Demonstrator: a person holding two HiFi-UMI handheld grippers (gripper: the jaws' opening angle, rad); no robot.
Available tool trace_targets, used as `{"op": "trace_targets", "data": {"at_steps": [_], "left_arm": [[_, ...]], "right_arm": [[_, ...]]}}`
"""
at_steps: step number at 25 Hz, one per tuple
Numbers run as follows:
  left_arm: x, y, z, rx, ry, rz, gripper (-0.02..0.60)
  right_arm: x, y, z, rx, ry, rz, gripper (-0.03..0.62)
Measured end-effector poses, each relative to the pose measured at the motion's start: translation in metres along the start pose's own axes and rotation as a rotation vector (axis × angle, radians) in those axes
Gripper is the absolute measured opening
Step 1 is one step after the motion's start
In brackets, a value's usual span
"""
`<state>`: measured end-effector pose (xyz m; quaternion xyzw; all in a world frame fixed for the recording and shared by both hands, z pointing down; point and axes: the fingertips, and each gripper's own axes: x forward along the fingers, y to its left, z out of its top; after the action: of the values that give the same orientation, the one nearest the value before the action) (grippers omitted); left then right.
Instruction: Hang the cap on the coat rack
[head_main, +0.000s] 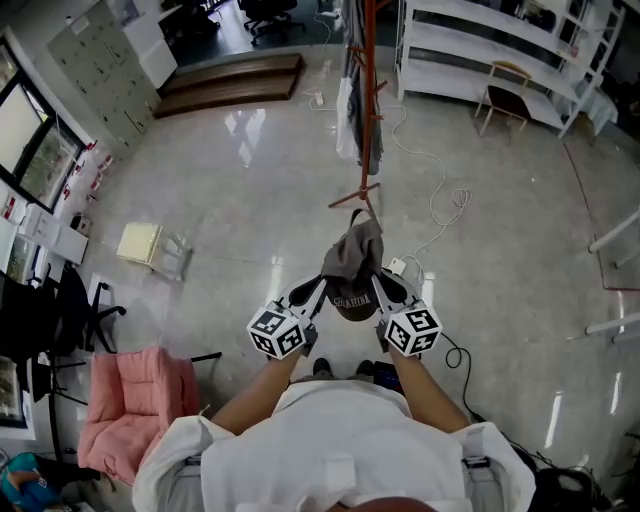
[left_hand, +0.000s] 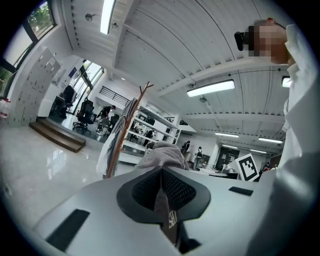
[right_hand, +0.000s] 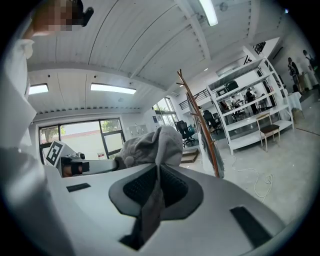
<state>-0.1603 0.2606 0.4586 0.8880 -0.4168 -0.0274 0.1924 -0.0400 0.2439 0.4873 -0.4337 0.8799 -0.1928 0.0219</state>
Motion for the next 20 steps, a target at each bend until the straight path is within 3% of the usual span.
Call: {"op": "trace_targets", "data": {"at_steps": [12, 20], "left_arm": [[0.044, -0.041, -0.018, -0.012, 0.016, 0.010, 0.025], [0.037, -0.020, -0.027, 0.022, 0.018, 0.045, 0.024]], "right_arm": [[-0.032, -0.050, 0.005, 0.027, -0.005, 0.038, 0.035], [-0.010, -0.048, -0.016, 0.038, -0.002, 0.063, 0.035]]}}
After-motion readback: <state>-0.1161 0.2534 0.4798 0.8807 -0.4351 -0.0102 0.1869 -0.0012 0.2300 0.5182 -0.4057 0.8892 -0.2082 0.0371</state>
